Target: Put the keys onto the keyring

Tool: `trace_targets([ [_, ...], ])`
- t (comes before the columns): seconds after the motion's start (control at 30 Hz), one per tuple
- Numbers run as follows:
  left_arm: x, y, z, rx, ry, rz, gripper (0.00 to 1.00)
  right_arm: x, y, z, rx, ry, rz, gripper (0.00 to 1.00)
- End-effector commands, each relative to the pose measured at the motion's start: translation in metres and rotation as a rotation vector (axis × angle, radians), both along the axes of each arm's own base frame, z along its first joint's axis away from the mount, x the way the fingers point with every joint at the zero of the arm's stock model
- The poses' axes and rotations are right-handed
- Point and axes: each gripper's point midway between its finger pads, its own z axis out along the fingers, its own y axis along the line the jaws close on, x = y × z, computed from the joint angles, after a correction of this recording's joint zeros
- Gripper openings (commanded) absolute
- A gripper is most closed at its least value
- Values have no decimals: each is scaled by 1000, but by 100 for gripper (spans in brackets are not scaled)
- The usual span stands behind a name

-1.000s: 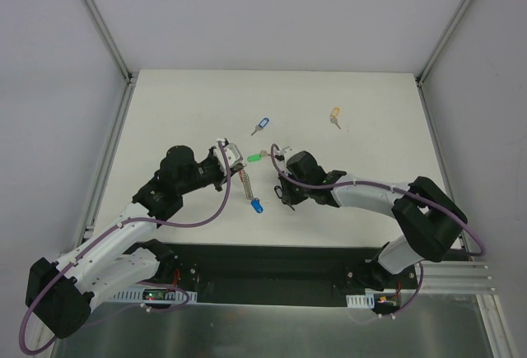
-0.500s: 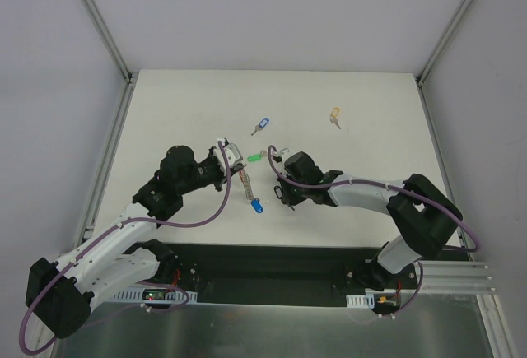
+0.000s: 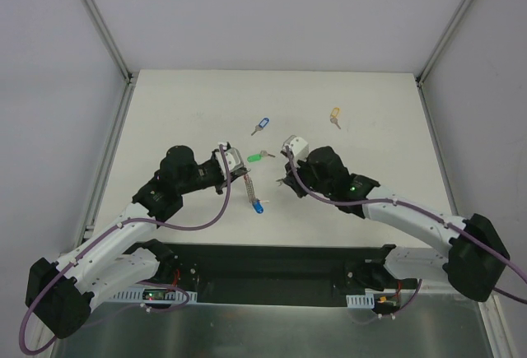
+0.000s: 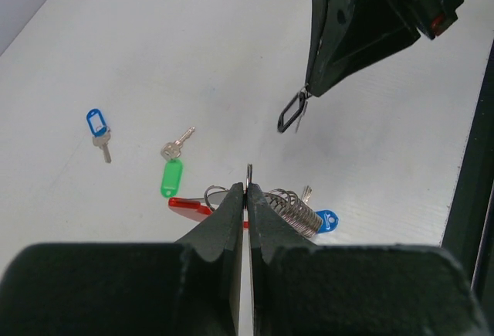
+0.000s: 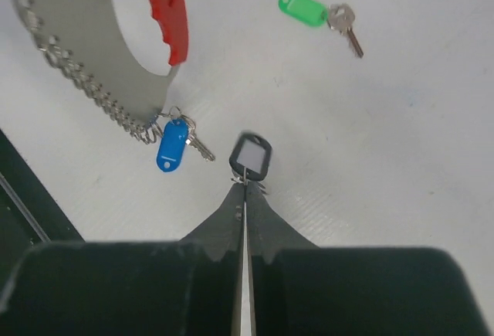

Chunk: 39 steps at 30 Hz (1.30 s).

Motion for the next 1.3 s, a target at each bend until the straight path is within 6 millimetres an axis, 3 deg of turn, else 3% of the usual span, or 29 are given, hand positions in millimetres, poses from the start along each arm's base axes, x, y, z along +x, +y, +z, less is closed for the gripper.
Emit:
trace_targets([
  [0.0, -18, -14, 38, -61, -88, -141, 0, -12, 5, 45, 57, -196, 179, 1],
  [0.27, -46, -25, 42, -84, -96, -322, 0, -43, 9, 98, 149, -349, 358, 1],
  [0.43, -61, -30, 41, -99, -85, -419, 0, -55, 16, 113, 180, -381, 405, 1],
  [0.63, -72, -33, 38, -106, -73, -493, 0, -63, 31, 115, 193, -359, 458, 1],
  [0.87, -71, -35, 33, -96, -70, -497, 0, -69, 48, 114, 209, -326, 503, 1],
  [1.27, -71, -38, 29, -90, -48, -498, 0, -76, 55, 104, 203, -315, 547, 1],
])
